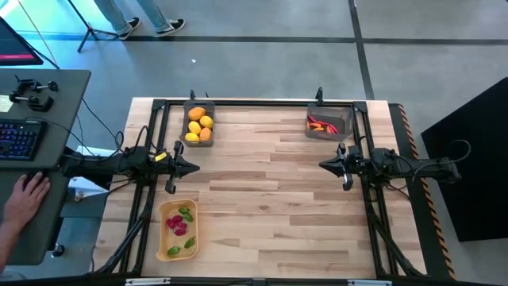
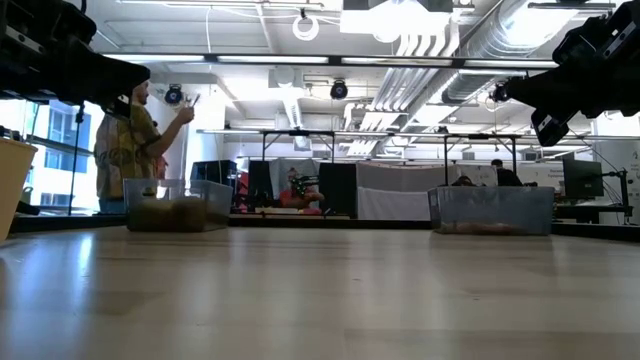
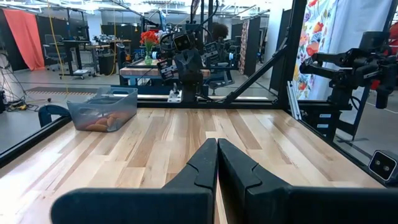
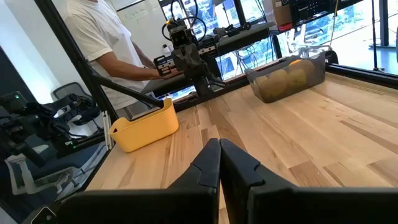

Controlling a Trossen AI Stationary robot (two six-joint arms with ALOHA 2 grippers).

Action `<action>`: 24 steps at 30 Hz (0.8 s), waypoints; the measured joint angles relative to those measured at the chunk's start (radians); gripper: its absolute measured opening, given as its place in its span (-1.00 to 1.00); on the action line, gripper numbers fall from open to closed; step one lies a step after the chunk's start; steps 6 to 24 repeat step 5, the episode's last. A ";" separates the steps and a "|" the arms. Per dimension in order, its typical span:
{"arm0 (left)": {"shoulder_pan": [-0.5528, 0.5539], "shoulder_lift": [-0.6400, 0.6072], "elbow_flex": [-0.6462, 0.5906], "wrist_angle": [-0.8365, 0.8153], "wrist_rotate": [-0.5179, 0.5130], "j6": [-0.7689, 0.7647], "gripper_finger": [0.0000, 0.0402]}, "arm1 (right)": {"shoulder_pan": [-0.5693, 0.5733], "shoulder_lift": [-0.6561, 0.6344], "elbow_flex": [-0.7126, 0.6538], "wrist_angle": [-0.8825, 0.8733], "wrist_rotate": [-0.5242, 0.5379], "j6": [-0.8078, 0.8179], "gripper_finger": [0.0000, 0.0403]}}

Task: Sort produce into baskets
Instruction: Return to Home Position

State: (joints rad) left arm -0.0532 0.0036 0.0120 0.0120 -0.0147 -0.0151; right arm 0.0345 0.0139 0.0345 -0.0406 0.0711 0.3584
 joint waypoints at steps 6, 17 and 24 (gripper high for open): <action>0.000 0.000 0.000 0.000 0.000 0.000 -1.00 | 0.000 0.000 0.000 0.000 0.000 0.000 -1.00; 0.000 0.000 0.000 0.000 0.000 0.000 -1.00 | 0.000 0.000 0.000 0.000 0.000 0.000 -1.00; 0.000 0.000 0.000 0.000 0.000 0.000 -1.00 | 0.000 0.000 0.000 0.000 0.000 0.000 -1.00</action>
